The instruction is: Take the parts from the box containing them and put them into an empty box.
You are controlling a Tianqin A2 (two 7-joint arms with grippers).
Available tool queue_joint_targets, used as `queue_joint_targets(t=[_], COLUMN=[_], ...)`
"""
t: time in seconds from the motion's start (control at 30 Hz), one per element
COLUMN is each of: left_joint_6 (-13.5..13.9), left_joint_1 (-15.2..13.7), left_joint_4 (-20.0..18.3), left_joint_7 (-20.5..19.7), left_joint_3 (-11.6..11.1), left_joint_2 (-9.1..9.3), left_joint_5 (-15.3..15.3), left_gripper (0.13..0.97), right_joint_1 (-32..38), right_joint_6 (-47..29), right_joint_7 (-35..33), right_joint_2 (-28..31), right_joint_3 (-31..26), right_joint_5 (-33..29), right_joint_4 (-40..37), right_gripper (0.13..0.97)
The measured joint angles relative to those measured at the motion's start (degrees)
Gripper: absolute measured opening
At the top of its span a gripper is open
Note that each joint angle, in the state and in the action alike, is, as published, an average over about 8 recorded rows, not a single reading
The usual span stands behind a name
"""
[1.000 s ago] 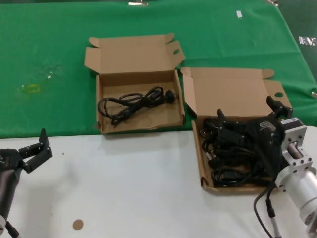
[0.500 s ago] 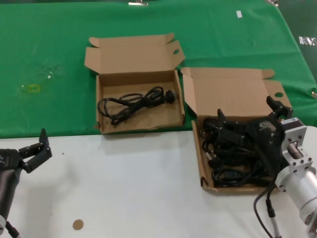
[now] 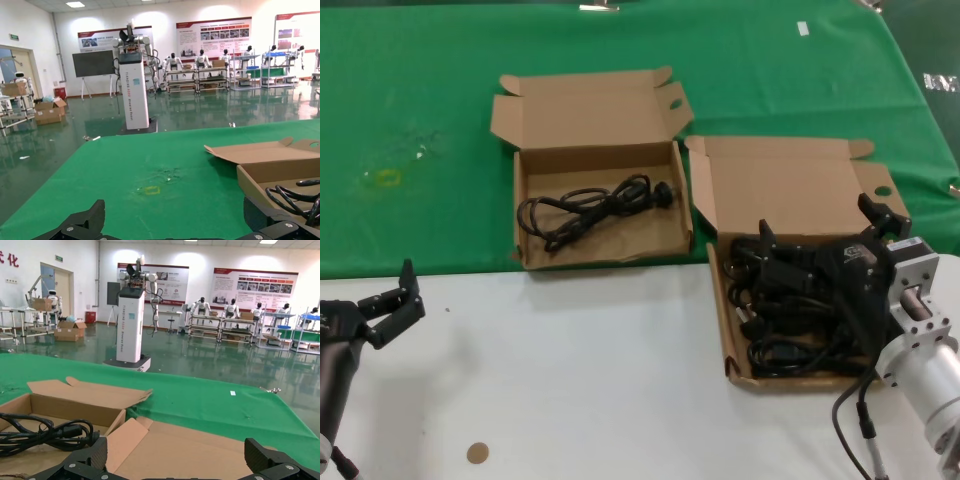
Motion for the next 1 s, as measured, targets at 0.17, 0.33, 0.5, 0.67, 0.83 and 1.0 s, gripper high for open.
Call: queue_joint_targets(t=[0.17, 0.33, 0.5, 0.67, 0.83, 1.0], left_joint_6=[0.0, 0.0, 0.0, 0.0, 0.0, 0.0], left_joint_1=[0.0, 0.0, 0.0, 0.0, 0.0, 0.0], left_joint_4=[0.0, 0.0, 0.0, 0.0, 0.0, 0.0], left_joint_7=[0.0, 0.0, 0.0, 0.0, 0.0, 0.0], left_joint_3=[0.0, 0.0, 0.0, 0.0, 0.0, 0.0], left_joint_2=[0.0, 0.0, 0.0, 0.0, 0.0, 0.0], left_joint_5=[0.0, 0.0, 0.0, 0.0, 0.0, 0.0], left_gripper=[0.966, 0.966, 0.966, 0.966, 0.966, 0.966], right_joint_1=[0.0, 0.0, 0.0, 0.0, 0.0, 0.0], right_joint_6=[0.0, 0.0, 0.0, 0.0, 0.0, 0.0], right_joint_7=[0.0, 0.0, 0.0, 0.0, 0.0, 0.0], right_joint_2=[0.0, 0.0, 0.0, 0.0, 0.0, 0.0], right_joint_3=[0.0, 0.0, 0.0, 0.0, 0.0, 0.0], right_joint_5=[0.0, 0.0, 0.0, 0.0, 0.0, 0.0], right_joint_4=[0.0, 0.0, 0.0, 0.0, 0.0, 0.0], right_gripper=[0.966, 0.966, 0.966, 0.966, 0.966, 0.966])
